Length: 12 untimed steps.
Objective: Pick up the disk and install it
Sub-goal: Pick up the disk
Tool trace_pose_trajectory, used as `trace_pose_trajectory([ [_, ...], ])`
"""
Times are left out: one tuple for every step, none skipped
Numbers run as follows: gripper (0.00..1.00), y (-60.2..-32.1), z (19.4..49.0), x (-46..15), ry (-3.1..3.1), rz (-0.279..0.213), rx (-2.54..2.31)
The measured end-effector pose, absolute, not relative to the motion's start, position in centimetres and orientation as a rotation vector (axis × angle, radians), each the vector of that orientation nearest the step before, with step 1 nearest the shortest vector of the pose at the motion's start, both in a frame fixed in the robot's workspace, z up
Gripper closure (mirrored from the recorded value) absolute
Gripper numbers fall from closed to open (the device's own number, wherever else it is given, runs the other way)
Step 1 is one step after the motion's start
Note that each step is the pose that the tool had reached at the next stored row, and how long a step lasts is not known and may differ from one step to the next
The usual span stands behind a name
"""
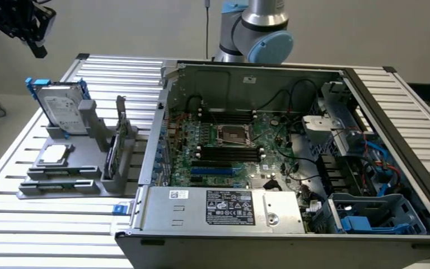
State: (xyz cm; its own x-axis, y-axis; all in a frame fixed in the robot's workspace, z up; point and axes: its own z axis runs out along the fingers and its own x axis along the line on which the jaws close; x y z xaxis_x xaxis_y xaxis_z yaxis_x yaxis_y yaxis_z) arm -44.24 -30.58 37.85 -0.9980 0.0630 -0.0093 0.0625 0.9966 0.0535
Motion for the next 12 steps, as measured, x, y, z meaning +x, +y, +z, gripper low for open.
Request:
trace_pose_trajectory([
  [0.89,-30.58,37.85,-44.25,3.128,0.083,0.098],
  [0.89,-30.59,37.85,-44.26,3.128,0.083,0.098],
  [0.89,-30.59,37.86,-44.27,3.128,0.083,0.098],
  [0.89,-30.58,37.86,-44.29,3.128,0.083,0.098],
  [0.89,-30.59,37.85,-44.29,3.128,0.083,0.098],
  [0.89,-30.58,37.85,-44.30,3.128,0.083,0.098],
  [0.89,-30.57,37.84,-44.42,3.127,0.082,0.099],
  [0.89,-30.51,37.81,-44.58,3.125,0.079,0.098],
  [0.89,-30.50,37.76,-44.67,3.124,0.077,0.098],
  [0.89,-30.51,37.71,-44.69,3.124,0.077,0.096],
  [0.89,-30.51,37.66,-44.72,3.124,0.077,0.092],
  [0.89,-30.51,37.63,-44.75,3.125,0.077,0.081],
])
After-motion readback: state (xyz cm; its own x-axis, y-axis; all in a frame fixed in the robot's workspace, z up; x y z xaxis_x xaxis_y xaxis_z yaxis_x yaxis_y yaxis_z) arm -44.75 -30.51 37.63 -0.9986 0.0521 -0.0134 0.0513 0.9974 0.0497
